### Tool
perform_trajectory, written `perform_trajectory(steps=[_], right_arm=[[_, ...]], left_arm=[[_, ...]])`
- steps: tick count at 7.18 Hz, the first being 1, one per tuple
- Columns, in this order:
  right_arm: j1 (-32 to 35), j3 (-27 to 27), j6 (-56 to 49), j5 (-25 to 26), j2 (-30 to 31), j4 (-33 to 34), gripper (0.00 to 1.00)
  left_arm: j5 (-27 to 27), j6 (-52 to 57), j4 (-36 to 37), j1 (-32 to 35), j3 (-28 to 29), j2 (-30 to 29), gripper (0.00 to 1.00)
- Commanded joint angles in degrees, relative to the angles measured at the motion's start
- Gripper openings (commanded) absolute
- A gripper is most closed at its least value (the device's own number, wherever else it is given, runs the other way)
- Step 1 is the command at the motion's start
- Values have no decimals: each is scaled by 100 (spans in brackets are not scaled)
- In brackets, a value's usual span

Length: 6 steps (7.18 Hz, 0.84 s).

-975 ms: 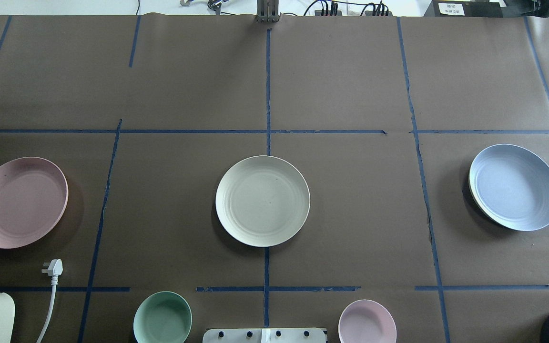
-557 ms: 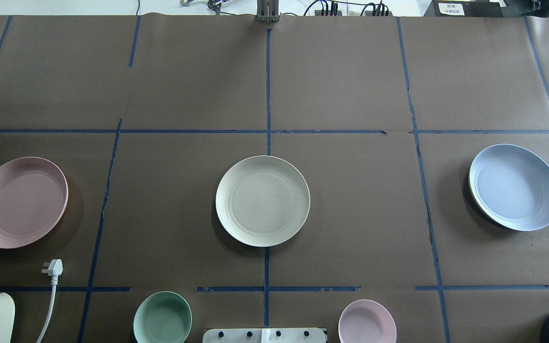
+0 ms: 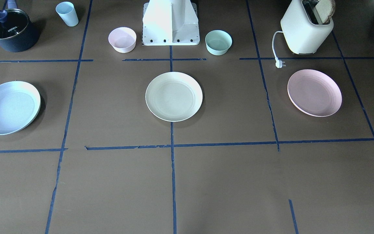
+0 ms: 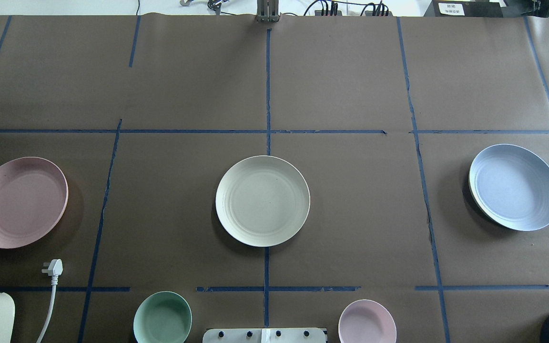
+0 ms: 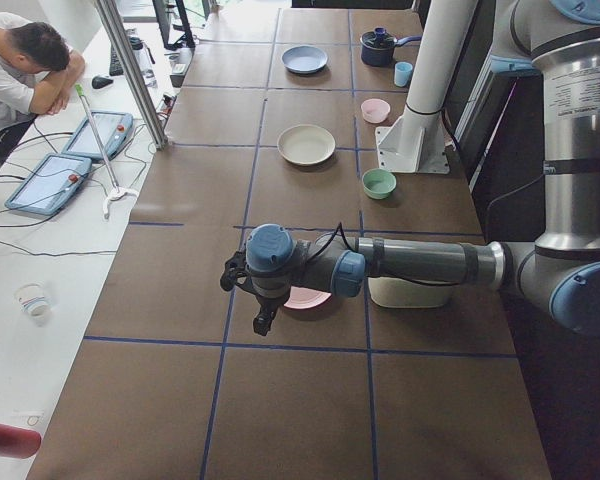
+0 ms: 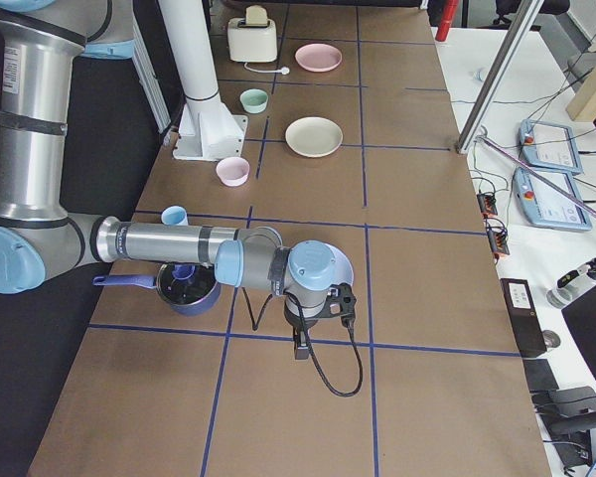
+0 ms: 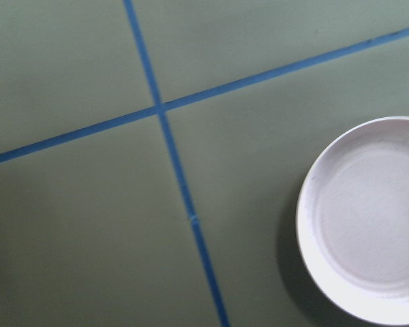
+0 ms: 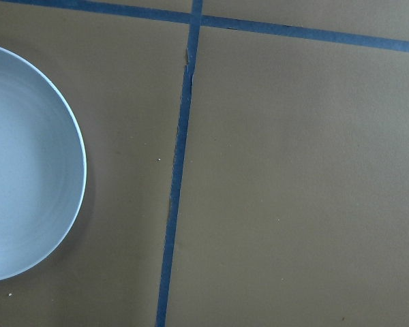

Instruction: Stack three plates with pink and blue

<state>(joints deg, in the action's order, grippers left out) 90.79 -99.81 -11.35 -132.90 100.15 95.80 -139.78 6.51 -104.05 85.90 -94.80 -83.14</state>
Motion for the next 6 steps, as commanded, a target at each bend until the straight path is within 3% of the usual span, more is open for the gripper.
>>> perform_trajectory(steps=[1, 2, 4, 6], right_arm=[[0, -3, 1, -17, 22, 0, 100], [0, -3, 1, -43, 22, 0, 100], [-9, 6, 1, -130, -13, 0, 100], [-9, 6, 1, -193, -13, 0, 100]], left_arm=[[-5, -884, -956, -274, 740, -132, 100], [-5, -1384, -1299, -328, 996, -202, 100], [12, -2841, -2648, -958, 1479, -343, 100], [273, -4449, -3600, -1836, 1535, -352, 100]])
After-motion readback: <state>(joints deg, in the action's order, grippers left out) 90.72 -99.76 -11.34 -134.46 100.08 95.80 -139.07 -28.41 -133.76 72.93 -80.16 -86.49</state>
